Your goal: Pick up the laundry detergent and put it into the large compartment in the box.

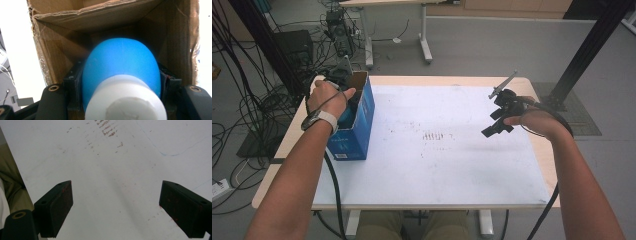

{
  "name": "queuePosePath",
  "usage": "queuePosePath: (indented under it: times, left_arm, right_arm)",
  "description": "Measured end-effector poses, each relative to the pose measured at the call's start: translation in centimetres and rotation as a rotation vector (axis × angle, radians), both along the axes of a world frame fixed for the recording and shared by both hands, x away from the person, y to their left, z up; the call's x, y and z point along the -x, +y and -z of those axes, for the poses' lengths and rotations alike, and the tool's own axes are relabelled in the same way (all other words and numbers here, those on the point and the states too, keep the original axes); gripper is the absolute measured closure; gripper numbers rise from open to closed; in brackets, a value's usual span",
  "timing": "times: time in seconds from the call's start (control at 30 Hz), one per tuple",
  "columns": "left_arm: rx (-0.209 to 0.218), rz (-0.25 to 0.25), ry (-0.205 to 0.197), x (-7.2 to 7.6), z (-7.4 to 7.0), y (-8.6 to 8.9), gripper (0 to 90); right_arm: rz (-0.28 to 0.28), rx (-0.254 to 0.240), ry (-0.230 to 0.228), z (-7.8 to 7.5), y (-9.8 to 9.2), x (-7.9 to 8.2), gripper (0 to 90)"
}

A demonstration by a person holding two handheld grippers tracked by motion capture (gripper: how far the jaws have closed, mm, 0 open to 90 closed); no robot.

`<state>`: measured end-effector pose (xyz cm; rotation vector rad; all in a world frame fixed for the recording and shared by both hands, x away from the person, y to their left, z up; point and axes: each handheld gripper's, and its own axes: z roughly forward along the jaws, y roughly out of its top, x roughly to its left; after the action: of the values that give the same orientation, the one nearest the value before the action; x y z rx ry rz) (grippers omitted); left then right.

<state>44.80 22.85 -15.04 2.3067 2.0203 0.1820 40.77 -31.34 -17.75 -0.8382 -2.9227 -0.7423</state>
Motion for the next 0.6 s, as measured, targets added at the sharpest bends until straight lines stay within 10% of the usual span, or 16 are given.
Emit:
queuePosePath:
  times: [0.6]
  left_arm:
    - [0.001, 0.0, -0.001, 0.07, 0.01, 0.04, 37.2]
  right_arm:
    - [0.002, -0.001, -0.004, -0.02, -0.2, 0.12, 12.0]
